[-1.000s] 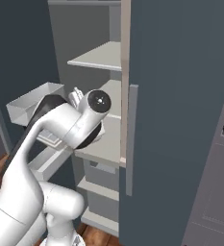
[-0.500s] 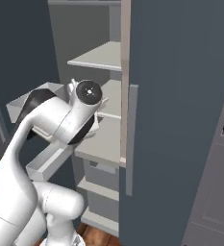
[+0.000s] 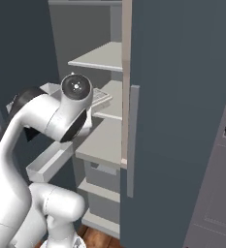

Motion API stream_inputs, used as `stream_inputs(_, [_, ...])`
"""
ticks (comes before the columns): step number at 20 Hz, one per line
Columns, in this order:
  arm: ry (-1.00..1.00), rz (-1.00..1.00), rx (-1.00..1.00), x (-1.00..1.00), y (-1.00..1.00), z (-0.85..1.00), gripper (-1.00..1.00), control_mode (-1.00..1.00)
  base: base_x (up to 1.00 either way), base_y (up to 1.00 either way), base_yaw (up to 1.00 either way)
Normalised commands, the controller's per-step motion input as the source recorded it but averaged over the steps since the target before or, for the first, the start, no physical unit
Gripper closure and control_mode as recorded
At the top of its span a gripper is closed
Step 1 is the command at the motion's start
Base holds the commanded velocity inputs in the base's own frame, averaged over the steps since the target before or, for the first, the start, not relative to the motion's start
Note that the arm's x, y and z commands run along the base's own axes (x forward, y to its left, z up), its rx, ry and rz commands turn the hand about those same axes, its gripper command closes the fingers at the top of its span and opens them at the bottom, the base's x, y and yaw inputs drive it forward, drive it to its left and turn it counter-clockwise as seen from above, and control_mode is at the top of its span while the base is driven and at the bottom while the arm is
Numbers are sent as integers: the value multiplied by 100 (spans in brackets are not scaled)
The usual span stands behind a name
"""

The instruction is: The ice cube tray has been filled with water. Take the tray and place it in the freezer to make ice. Close the freezer door after placing the tray.

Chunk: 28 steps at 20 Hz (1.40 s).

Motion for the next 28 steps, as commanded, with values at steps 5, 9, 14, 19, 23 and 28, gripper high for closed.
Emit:
stream_inputs(5, [0,-7,4,-2,1,23,100,-100,0,0,0])
stream_inputs(9, [-2,-4,1,0,1,35,100,-100,0,0,0])
stream_inputs(14, [-1,0,0,0,0,31,100,-100,0,0,0])
stream_inputs(19, [0,9,0,0,0,23,100,-100,0,0,0])
stream_inputs(23, [0,5,0,3,13,14,100,-100,0,0,0])
stream_inputs(28, [0,0,0,4,32,4,100,-100,0,0,0])
